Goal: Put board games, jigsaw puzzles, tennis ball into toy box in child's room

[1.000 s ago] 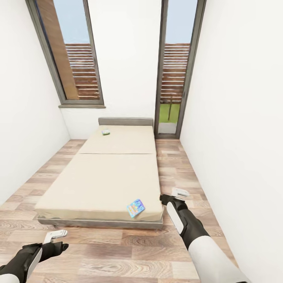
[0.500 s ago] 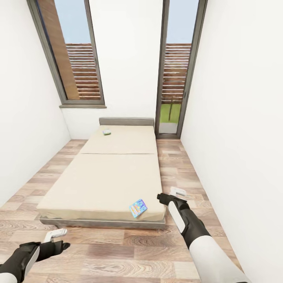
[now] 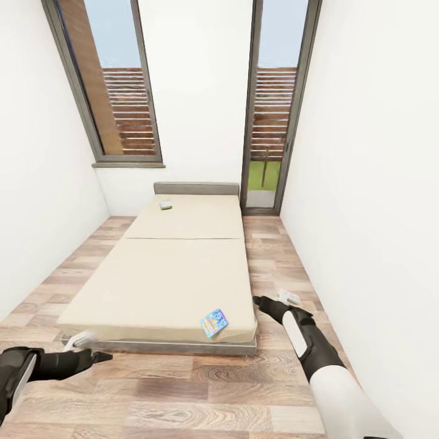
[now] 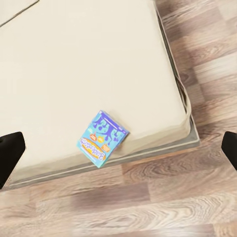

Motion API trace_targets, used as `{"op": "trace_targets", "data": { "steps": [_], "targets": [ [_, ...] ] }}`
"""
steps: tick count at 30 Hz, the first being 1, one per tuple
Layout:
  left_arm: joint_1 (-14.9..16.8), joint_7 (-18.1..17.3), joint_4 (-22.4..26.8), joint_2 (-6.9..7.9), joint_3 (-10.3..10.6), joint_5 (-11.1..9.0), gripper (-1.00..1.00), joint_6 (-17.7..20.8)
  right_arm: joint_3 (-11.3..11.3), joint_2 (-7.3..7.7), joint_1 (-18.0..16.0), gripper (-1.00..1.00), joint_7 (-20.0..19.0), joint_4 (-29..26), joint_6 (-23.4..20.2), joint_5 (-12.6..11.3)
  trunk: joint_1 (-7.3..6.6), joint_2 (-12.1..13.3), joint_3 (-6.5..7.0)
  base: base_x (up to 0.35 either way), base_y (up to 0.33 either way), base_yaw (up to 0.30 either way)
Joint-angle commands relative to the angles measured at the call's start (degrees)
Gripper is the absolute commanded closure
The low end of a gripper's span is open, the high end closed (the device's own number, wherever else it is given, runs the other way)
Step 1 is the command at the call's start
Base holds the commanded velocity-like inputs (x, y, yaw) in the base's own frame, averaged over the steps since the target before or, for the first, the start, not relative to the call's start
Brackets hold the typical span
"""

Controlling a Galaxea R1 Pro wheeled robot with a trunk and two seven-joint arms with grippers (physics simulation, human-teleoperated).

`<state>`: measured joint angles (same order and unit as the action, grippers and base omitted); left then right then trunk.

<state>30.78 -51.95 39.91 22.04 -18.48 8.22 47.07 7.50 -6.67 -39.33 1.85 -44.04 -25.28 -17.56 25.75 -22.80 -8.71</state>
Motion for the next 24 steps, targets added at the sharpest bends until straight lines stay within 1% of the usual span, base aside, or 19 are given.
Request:
{"op": "trace_targets", "data": {
  "steps": [1, 4, 6, 9, 11, 13, 14, 18, 19, 20, 24],
  "targets": [
    [0.1, -1.6, 0.5, 0.01, -0.2, 0.7, -1.0, 0.9, 0.3, -0.03, 0.0, -1.0, 0.0, -0.1, -0.3, -0.5, 0.04, -0.1, -0.13, 0.0, 0.0, 0.0],
    [0.0, -4.3, 1.6, 0.16, 0.1, 0.9, -1.0, 2.4, 0.8, 0.04, 0.0, -1.0, -0.4, -0.1, -0.3, -0.5, 0.04, -0.1, -0.13, 0.0, 0.0, 0.0],
    [0.0, -4.7, 1.9, 0.22, 0.2, 0.9, -1.0, 2.5, 0.9, 0.05, 0.0, -1.0, -0.5, -0.1, -0.3, -0.5, 0.04, -0.1, -0.13, 0.0, 0.0, 0.0],
    [-0.1, -4.9, 2.1, 0.82, 0.3, 1.0, -1.0, 2.6, 1.0, 0.04, 0.0, -1.0, -0.6, -0.1, -0.3, -0.5, 0.04, -0.1, -0.13, 0.0, 0.0, 0.0],
    [-0.2, -5.0, 2.1, 1.73, 0.4, 1.0, -1.0, 2.6, 1.0, 0.06, 0.0, -1.0, -0.7, -0.1, -0.5, -0.9, 0.04, -0.1, -0.13, 0.0, 0.0, 0.0],
    [-0.2, -5.1, 2.2, 2.73, 0.5, 1.1, -1.0, 2.6, 1.1, 0.07, 0.0, -1.0, -0.9, 0.0, -0.7, -1.9, 0.04, -0.1, -0.13, 0.0, 0.0, 0.0],
    [-0.2, -5.2, 2.2, 3.49, 0.6, 1.2, -1.0, 2.6, 1.1, 0.07, 0.1, -1.0, -1.1, 0.0, -0.9, -3.2, 0.04, -0.1, -0.13, 0.0, 0.0, 0.0],
    [-0.2, -5.4, 2.2, 4.8, 0.6, 1.4, -1.0, 2.6, 1.1, 0.13, 0.6, -1.0, -1.3, 0.0, -1.2, -6.0, 0.04, -0.1, -0.13, 0.0, 0.0, 0.0],
    [-0.3, -5.5, 2.2, 5.17, 0.6, 1.4, -1.0, 2.5, 1.1, 0.29, 1.0, -1.0, -1.4, 0.0, -1.4, -7.1, 0.04, -0.1, -0.13, 0.0, 0.0, 0.0],
    [-0.3, -5.6, 2.2, 5.37, 0.6, 1.4, -1.0, 2.5, 1.1, 0.66, 1.7, -1.0, -1.6, -0.1, -1.9, -8.0, 0.04, -0.1, -0.13, 0.0, 0.0, 0.0],
    [-0.3, -5.7, 2.2, 5.62, 0.6, 1.4, -1.0, 2.2, 1.1, 1.68, 3.3, -1.0, -2.3, -0.1, -3.3, -9.1, 0.04, -0.1, -0.13, 0.0, 0.0, 0.0]
  ]
}}
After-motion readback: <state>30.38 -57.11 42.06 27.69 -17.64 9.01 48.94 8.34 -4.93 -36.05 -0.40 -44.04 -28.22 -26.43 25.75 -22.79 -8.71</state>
